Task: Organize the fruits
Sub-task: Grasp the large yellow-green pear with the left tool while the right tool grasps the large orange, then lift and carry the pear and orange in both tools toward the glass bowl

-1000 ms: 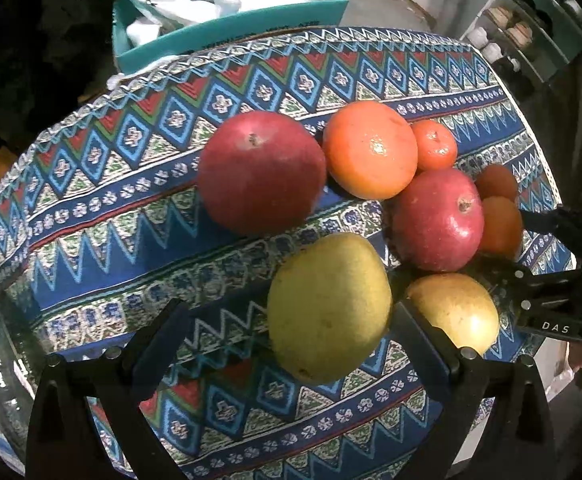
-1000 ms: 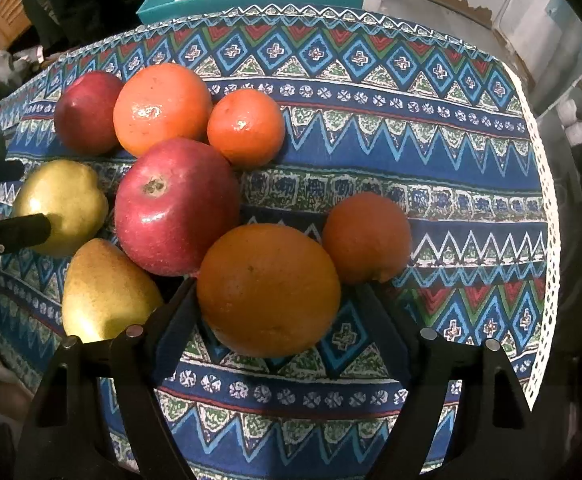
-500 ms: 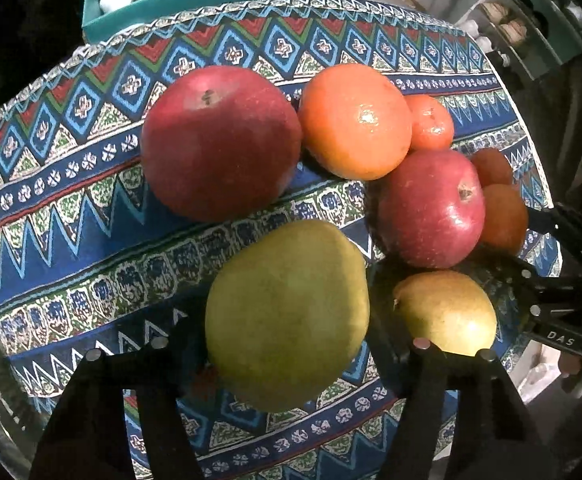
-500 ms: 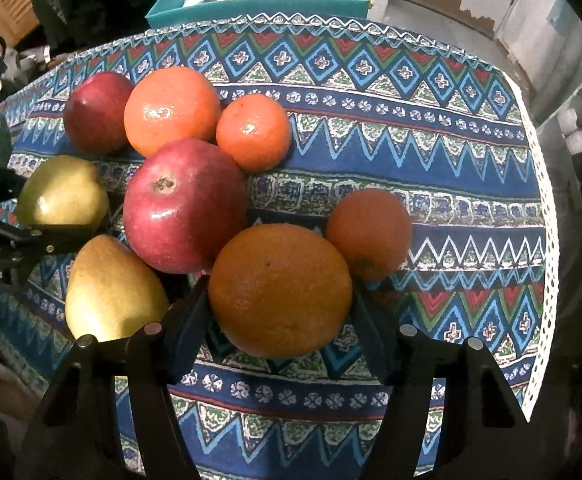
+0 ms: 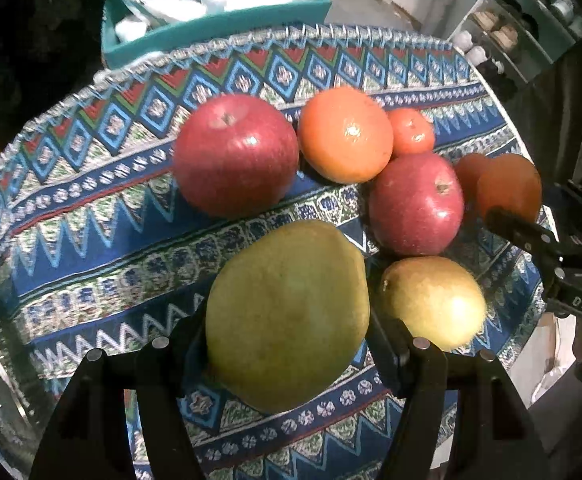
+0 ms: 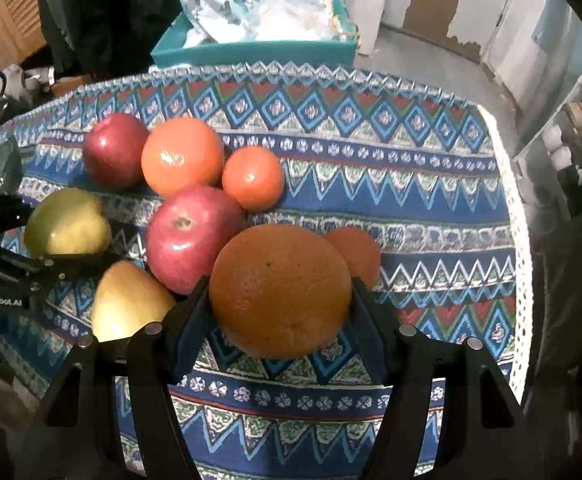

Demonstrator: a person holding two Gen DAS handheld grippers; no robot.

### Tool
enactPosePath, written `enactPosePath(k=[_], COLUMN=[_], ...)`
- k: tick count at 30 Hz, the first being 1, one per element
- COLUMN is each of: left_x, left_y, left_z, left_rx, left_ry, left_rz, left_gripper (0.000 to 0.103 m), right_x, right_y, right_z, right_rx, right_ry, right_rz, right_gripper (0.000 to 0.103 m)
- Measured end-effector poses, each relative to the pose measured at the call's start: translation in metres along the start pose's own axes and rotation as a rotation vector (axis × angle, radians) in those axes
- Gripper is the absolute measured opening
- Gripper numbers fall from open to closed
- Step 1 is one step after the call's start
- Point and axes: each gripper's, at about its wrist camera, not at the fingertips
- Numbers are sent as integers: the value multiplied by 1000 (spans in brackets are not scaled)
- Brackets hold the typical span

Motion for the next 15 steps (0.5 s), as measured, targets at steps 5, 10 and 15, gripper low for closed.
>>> enactPosePath(k=[5, 10, 15], left_x=[-15, -24, -33], left_y=[3, -1, -7], left_z=[30, 63, 94], left_rx=[60, 129, 189], left_ry=[-4, 13, 25], left_rz=[29, 39, 44], left_gripper=[70, 70, 70], right_x=[-10, -20, -34], right_y=[5, 14, 21], right_z=[12, 26, 46], right_rx=[51, 106, 160], right_ry=[-14, -8, -12], right_rz=[19, 30, 57], right_gripper=[66, 66, 66])
Point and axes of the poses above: each gripper's, at about its wrist camera, not at the fingertips, and z roughly against the way its jaws point, x to its right, y to its top, and after that the axes turned 13 degrees about y, right-handed
